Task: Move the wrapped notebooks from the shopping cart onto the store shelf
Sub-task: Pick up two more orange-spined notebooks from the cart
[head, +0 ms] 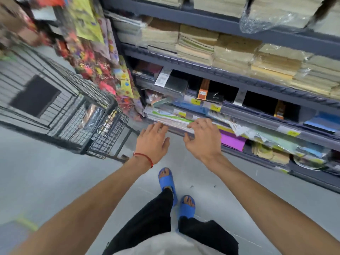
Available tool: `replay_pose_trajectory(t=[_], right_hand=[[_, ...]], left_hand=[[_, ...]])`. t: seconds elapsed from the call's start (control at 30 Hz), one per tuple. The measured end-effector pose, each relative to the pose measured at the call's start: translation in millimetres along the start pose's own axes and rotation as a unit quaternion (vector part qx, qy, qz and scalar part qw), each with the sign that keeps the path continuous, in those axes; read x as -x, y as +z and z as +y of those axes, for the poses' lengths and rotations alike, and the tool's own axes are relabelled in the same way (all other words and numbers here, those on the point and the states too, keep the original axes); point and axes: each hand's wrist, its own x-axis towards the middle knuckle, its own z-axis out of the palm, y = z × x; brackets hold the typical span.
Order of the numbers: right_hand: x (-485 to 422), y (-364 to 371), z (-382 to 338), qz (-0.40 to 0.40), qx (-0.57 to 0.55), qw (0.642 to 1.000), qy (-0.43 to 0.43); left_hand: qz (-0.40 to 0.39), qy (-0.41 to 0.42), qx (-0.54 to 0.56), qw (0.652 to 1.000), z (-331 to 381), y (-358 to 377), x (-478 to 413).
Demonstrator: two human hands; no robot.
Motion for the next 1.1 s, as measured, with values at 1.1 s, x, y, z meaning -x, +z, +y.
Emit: replay_pose_trajectory(t=[1.1], right_hand=[[24, 67, -422, -0.012, -0.118, 0.992, -0.052]], left_hand=[[0.038, -0.108, 0.001, 0.993, -372, -60, 185]])
